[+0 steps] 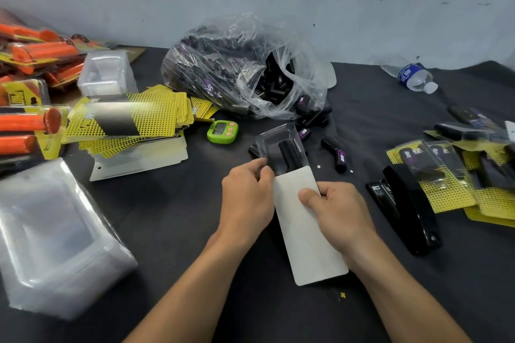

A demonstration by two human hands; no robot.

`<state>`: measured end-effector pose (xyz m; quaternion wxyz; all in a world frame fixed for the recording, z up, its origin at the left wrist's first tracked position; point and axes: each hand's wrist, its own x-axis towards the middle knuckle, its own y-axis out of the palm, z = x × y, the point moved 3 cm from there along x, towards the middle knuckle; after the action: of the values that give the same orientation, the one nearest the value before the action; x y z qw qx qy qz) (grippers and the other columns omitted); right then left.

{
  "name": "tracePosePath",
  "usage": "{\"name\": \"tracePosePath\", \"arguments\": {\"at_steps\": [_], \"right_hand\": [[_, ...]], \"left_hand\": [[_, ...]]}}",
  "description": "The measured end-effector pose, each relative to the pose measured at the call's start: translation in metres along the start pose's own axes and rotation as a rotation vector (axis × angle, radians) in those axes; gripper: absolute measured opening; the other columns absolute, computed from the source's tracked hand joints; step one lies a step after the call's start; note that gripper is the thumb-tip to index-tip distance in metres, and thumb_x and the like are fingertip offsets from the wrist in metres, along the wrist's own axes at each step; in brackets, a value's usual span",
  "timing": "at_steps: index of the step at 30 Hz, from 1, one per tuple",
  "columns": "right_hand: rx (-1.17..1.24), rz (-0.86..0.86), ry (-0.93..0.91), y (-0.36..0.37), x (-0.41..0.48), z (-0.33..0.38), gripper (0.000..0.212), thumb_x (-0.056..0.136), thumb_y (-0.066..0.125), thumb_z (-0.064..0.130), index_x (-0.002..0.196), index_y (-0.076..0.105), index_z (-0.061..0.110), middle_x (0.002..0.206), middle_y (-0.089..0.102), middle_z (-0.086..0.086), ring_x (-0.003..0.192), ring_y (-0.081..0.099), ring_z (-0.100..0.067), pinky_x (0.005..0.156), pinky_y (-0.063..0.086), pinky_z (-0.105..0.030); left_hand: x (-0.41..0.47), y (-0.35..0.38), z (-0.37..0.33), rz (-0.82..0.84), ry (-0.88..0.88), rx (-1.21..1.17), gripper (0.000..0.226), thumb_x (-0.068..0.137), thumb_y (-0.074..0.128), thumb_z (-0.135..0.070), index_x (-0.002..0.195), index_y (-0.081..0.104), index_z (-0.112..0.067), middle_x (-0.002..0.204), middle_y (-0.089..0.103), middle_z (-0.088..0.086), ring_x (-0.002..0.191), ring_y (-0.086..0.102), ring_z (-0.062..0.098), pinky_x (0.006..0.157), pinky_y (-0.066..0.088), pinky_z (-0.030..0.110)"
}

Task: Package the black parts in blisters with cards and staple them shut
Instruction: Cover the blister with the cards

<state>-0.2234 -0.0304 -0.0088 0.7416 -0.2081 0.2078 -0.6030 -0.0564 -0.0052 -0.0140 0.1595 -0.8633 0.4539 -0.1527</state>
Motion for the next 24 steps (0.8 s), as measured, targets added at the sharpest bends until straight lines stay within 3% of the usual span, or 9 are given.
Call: {"name": "tracePosePath", "arguments": {"at_steps": [3, 6, 9, 11, 15, 17, 20, 22, 24], "right_hand": [[0.002, 0.016, -0.007, -0.002, 0.001, -0.002, 0.033, 0.094, 0.063, 0.032, 0.084, 0.067, 0.000, 0.080, 0.069, -0.017, 0.063, 0.057, -0.018, 0.058, 0.050, -0.042], [0.021, 0.021, -0.012, -0.002, 0.004, -0.004, 0.038, 0.091, 0.061, 0.036, 0.085, 0.066, -0.001, 0.076, 0.069, -0.015, 0.062, 0.058, -0.016, 0.061, 0.055, -0.046], [0.005, 0.012, -0.009, -0.004, 0.009, -0.005, 0.036, 0.092, 0.062, 0.033, 0.084, 0.065, -0.002, 0.072, 0.068, -0.013, 0.062, 0.058, -0.016, 0.063, 0.057, -0.045], [0.044, 0.013, 0.013, -0.005, 0.012, -0.007, 0.033, 0.092, 0.063, 0.031, 0.082, 0.065, -0.001, 0.074, 0.069, -0.015, 0.064, 0.060, -0.019, 0.065, 0.058, -0.047], [0.047, 0.025, 0.011, -0.004, 0.015, -0.011, 0.031, 0.090, 0.063, 0.032, 0.080, 0.068, 0.003, 0.076, 0.072, -0.010, 0.064, 0.067, -0.027, 0.062, 0.059, -0.045], [0.023, 0.013, -0.018, -0.004, 0.016, -0.012, 0.035, 0.089, 0.062, 0.035, 0.080, 0.066, 0.002, 0.072, 0.071, -0.009, 0.059, 0.063, -0.021, 0.054, 0.056, -0.040], [-0.016, 0.018, -0.057, -0.003, 0.015, -0.011, 0.039, 0.089, 0.062, 0.039, 0.080, 0.065, 0.001, 0.061, 0.064, 0.000, 0.056, 0.057, -0.011, 0.047, 0.046, -0.027], [0.030, 0.085, -0.052, -0.003, 0.015, -0.012, 0.043, 0.085, 0.062, 0.042, 0.083, 0.066, -0.001, 0.067, 0.069, -0.004, 0.060, 0.063, -0.014, 0.053, 0.053, -0.031], [0.165, 0.198, -0.006, -0.003, 0.016, -0.013, 0.047, 0.079, 0.061, 0.043, 0.087, 0.070, -0.002, 0.083, 0.076, -0.014, 0.075, 0.074, -0.028, 0.068, 0.060, -0.046]], "left_hand": [[0.001, 0.002, -0.001, 0.052, 0.009, 0.059, 0.021, 0.096, 0.046, -0.018, 0.080, 0.058, -0.025, 0.073, 0.057, -0.010, 0.057, 0.056, 0.007, 0.065, 0.053, 0.030], [0.004, 0.002, -0.001, 0.112, 0.019, 0.080, 0.027, 0.095, 0.044, -0.016, 0.077, 0.061, -0.006, 0.069, 0.065, 0.015, 0.064, 0.065, 0.035, 0.062, 0.059, 0.048], [0.005, 0.000, 0.000, 0.151, -0.021, 0.067, 0.026, 0.098, 0.047, -0.016, 0.089, 0.071, -0.015, 0.056, 0.067, 0.007, 0.047, 0.064, 0.024, 0.051, 0.053, 0.030], [0.005, 0.001, -0.001, 0.199, -0.074, 0.020, 0.029, 0.099, 0.051, -0.017, 0.122, 0.069, -0.021, 0.054, 0.069, 0.003, 0.041, 0.062, 0.016, 0.045, 0.047, 0.020], [0.003, 0.001, 0.000, 0.239, -0.088, 0.000, 0.049, 0.096, 0.058, -0.017, 0.145, 0.055, -0.021, 0.060, 0.073, 0.003, 0.045, 0.066, 0.016, 0.047, 0.050, 0.019], [0.002, 0.001, -0.002, 0.238, -0.061, 0.006, 0.047, 0.094, 0.059, -0.016, 0.140, 0.057, -0.026, 0.060, 0.073, 0.001, 0.046, 0.067, 0.015, 0.047, 0.050, 0.018], [0.003, 0.001, -0.002, 0.225, -0.028, 0.031, 0.030, 0.091, 0.058, -0.015, 0.099, 0.058, -0.044, 0.060, 0.073, -0.001, 0.046, 0.068, 0.015, 0.045, 0.050, 0.017], [0.005, -0.001, -0.001, 0.241, -0.023, 0.049, 0.031, 0.090, 0.057, -0.015, 0.086, 0.053, -0.046, 0.060, 0.074, 0.000, 0.047, 0.069, 0.017, 0.045, 0.051, 0.019], [0.006, -0.001, 0.000, 0.300, -0.023, 0.021, 0.034, 0.092, 0.055, -0.012, 0.092, 0.054, -0.045, 0.060, 0.073, 0.004, 0.047, 0.069, 0.021, 0.047, 0.053, 0.022]]}}
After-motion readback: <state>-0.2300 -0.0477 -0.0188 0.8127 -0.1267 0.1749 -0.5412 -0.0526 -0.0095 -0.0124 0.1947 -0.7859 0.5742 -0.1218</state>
